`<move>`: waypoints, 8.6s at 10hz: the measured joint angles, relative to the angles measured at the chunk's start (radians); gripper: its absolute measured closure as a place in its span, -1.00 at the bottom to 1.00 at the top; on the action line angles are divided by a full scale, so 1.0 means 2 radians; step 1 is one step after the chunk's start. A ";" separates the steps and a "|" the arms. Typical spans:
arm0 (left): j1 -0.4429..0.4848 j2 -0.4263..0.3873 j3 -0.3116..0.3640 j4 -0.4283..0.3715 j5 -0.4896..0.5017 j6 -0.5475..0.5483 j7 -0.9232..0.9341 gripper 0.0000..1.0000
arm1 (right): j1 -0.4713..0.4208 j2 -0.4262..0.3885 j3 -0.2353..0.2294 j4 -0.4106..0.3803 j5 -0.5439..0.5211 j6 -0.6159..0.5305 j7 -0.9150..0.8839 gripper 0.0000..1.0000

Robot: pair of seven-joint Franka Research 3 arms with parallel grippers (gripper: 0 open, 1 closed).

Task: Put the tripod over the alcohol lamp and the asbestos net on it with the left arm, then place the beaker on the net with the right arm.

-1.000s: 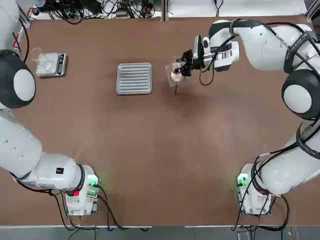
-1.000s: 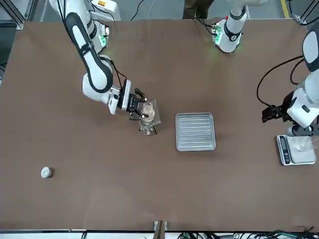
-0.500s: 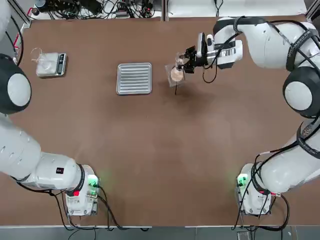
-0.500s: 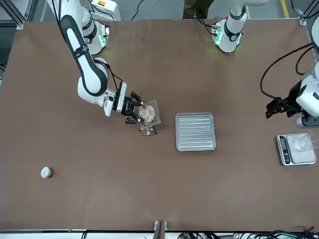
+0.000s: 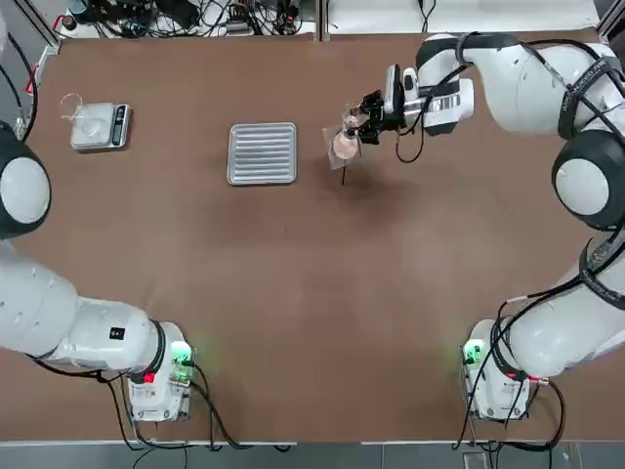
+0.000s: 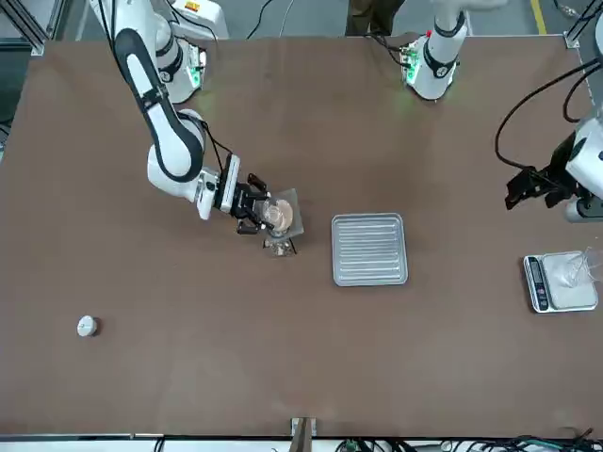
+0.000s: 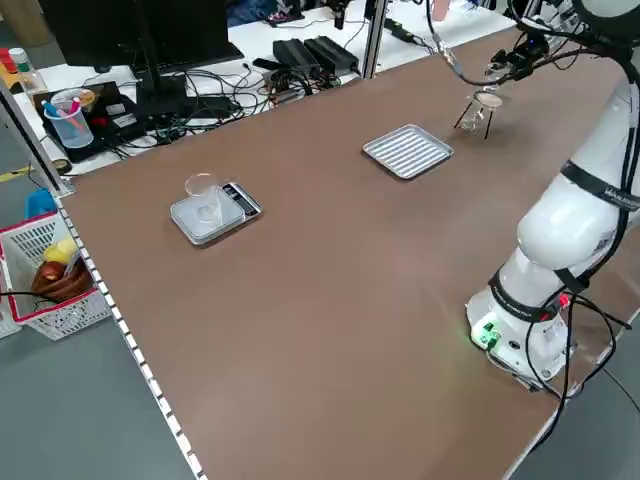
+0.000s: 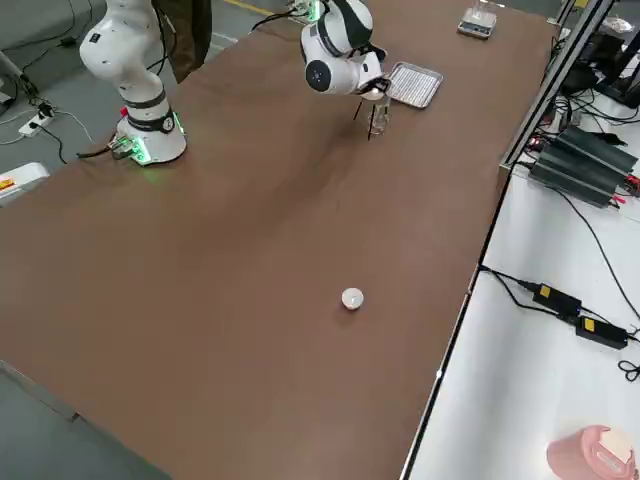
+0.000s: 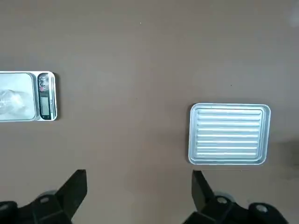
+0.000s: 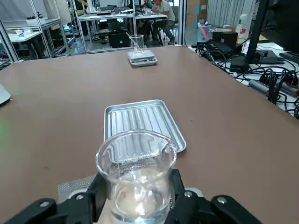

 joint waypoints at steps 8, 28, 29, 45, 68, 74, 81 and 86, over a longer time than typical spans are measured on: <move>0.001 -0.008 0.002 -0.008 0.000 -0.002 0.000 -0.98 | 0.000 0.019 0.000 0.007 0.000 0.001 -0.002 -0.16; -0.001 -0.016 -0.026 0.012 0.012 -0.019 0.002 -0.98 | 0.004 0.027 0.002 0.014 0.010 0.002 -0.002 -0.37; -0.001 -0.016 -0.026 0.013 0.012 -0.019 0.002 -0.98 | 0.004 0.027 0.002 0.014 0.010 0.002 -0.002 -0.45; -0.001 -0.016 -0.026 0.014 0.012 -0.020 0.003 -0.98 | -0.010 0.022 0.001 -0.004 0.011 0.002 -0.002 -0.99; -0.002 -0.016 -0.028 0.016 0.012 -0.021 0.003 -0.98 | -0.254 -0.007 0.000 0.289 -0.802 -0.027 0.909 -0.99; -0.001 -0.016 -0.028 0.016 0.012 -0.021 0.003 -0.98 | -0.260 0.030 0.002 0.431 -0.863 -0.239 1.185 -0.99; -0.001 -0.016 -0.028 0.016 0.012 -0.021 0.003 -0.98 | -0.251 0.025 -0.003 0.448 -0.922 -0.293 1.197 -0.99; -0.001 -0.016 -0.028 0.016 0.012 -0.021 0.003 -0.98 | -0.171 -0.052 -0.086 0.391 -0.912 -0.322 1.205 -0.99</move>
